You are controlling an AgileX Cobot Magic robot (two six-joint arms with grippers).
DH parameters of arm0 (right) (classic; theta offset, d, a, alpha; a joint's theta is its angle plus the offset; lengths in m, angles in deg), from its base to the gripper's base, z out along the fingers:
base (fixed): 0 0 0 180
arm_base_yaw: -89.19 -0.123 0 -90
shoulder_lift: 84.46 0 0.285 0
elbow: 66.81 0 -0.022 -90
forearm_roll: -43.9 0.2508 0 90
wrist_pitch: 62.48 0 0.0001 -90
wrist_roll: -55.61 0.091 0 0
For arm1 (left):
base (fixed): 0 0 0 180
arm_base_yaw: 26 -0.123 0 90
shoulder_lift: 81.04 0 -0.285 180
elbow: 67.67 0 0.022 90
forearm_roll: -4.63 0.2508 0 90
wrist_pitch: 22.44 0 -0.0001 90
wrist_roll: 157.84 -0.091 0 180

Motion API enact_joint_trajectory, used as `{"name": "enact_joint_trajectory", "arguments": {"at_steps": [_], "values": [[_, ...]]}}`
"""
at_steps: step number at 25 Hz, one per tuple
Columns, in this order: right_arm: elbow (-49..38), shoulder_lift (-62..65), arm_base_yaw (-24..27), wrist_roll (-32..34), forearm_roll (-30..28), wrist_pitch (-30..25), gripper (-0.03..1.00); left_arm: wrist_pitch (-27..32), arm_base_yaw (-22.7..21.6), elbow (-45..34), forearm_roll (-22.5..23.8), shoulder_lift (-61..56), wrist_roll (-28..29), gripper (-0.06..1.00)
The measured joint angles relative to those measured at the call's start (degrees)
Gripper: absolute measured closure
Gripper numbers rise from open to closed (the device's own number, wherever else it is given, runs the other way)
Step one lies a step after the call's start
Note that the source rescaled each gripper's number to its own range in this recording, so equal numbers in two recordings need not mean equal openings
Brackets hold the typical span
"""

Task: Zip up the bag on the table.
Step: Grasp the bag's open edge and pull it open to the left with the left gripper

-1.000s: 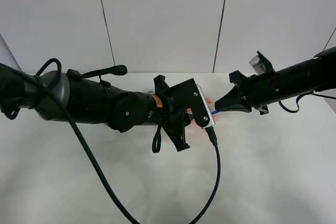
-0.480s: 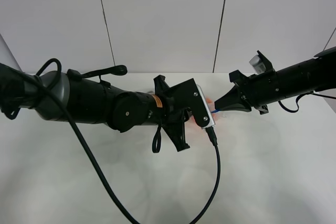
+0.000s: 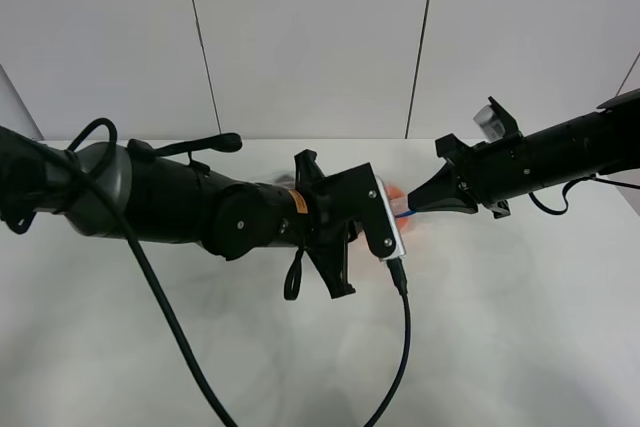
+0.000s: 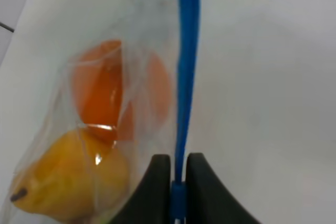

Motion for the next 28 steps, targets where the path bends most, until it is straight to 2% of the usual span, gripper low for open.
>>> {"name": "enact_joint_trajectory", "arguments": {"at_steps": [8,22,28], "values": [[0.0,0.0,-0.23,0.0,0.0,-0.01,0.97,-1.58,-0.63,-3.04,0.0,0.0,-2.6,0.94],[0.0,0.0,-0.23,0.0,0.21,1.12,0.97,-0.72,-7.54,-3.74,0.02,0.0,-2.85,0.94],[0.0,0.0,-0.23,0.0,0.15,1.24,0.97,-0.35,-7.7,-3.74,0.02,0.0,-8.18,0.94]]}}
